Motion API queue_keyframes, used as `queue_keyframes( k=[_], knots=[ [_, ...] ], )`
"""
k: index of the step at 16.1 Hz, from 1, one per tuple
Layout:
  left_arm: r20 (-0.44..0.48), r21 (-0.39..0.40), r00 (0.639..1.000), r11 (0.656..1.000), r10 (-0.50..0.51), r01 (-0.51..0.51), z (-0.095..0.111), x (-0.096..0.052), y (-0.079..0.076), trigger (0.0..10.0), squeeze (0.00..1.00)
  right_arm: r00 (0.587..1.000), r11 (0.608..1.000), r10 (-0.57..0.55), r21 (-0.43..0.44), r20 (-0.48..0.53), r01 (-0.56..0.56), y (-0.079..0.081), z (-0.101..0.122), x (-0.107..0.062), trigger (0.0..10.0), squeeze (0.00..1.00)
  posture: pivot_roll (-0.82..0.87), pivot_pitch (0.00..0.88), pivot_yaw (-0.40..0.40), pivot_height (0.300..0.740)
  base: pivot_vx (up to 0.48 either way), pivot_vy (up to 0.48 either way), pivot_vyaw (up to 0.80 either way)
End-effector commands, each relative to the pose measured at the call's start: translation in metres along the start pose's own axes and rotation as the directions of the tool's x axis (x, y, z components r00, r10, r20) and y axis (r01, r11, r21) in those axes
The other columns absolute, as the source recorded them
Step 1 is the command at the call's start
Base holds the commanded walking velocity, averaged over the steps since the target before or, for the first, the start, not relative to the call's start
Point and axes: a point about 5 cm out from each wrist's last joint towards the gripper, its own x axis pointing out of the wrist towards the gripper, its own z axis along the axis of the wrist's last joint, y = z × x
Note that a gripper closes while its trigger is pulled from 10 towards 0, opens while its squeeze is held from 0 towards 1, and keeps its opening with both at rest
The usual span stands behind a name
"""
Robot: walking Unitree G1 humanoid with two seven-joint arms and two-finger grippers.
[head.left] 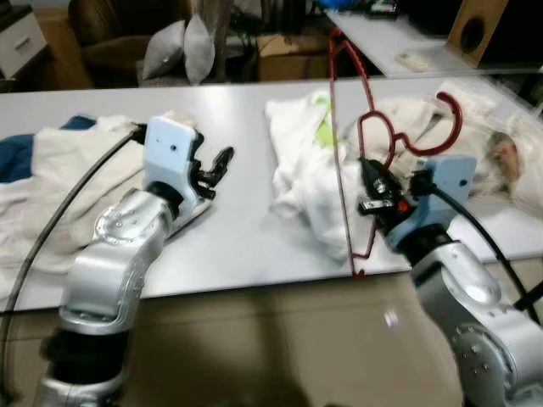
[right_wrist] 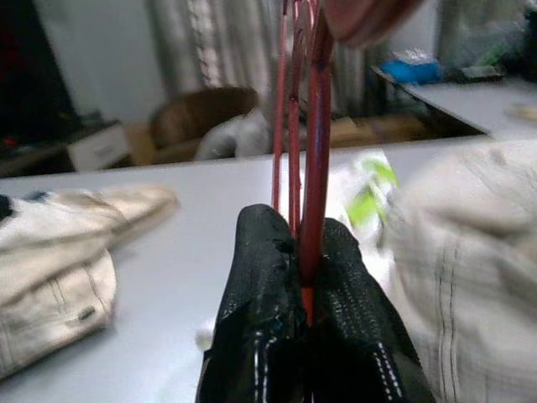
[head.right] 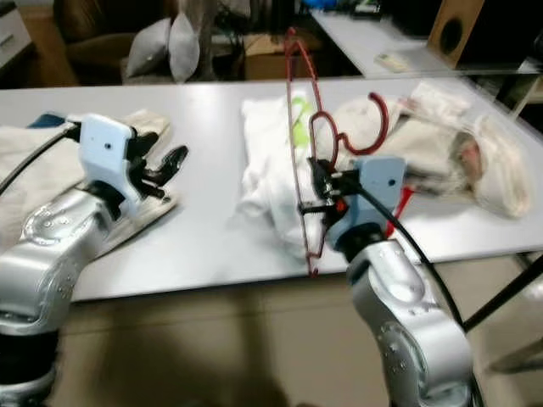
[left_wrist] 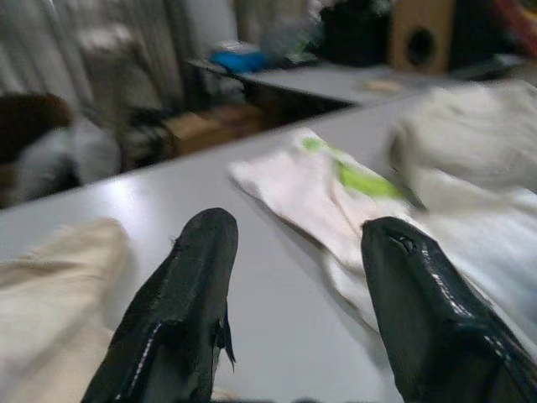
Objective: Hang hanger
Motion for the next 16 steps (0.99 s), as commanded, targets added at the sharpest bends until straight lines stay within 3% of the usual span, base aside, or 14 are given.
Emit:
queue_keyframes(
  k=[1, 7, 9, 10, 11, 16],
  knots=[
    [-0.003, 0.013, 1.0, 1.0, 0.004, -0.004, -0.001, -0.002, 0.004, 10.0, 0.0, 1.0, 1.0, -0.011, 0.003, 0.004, 0.011, 0.0, -0.002, -0.001, 10.0, 0.0, -0.03, 0.0, 0.025, 0.74, 0.0, 0.33, 0.0],
    [-0.05, 0.006, 0.999, 1.0, 0.012, -0.012, -0.016, -0.01, 0.005, 10.0, 0.0, 0.993, 0.998, -0.055, -0.025, -0.102, 0.053, -0.007, -0.03, -0.012, 10.0, 0.0, -0.03, 0.006, 0.021, 0.74, 0.0, 0.249, 0.0],
    [-0.059, -0.011, 0.997, 0.999, -0.042, 0.042, -0.025, -0.016, -0.001, 10.0, 0.0, 0.992, 0.998, -0.05, -0.038, -0.116, 0.046, -0.007, -0.033, -0.016, 10.0, 0.0, -0.03, 0.003, 0.019, 0.74, 0.0, 0.0, 0.0],
    [-0.078, -0.038, 0.993, 0.996, -0.084, 0.081, -0.031, -0.019, -0.004, 10.0, 0.11, 0.991, 0.998, -0.052, -0.045, -0.12, 0.047, -0.008, -0.034, -0.017, 10.0, 0.0, -0.04, 0.001, 0.02, 0.74, 0.0, 0.0, 0.0],
    [-0.1, -0.032, 0.987, 0.992, -0.127, 0.124, -0.037, -0.02, -0.007, 10.0, 1.0, 0.991, 0.997, -0.06, -0.058, -0.123, 0.053, -0.011, -0.036, -0.018, 10.0, 0.0, -0.04, 0.0, 0.021, 0.74, 0.0, 0.0, 0.0],
    [-0.176, 0.046, 0.974, 0.987, -0.145, 0.155, -0.054, -0.016, -0.009, 10.0, 1.0, 0.984, 0.992, -0.116, -0.065, -0.138, 0.108, -0.029, -0.04, -0.024, 10.0, 0.0, -0.04, 0.0, 0.02, 0.74, 0.0, 0.0, 0.0]
  ],
)
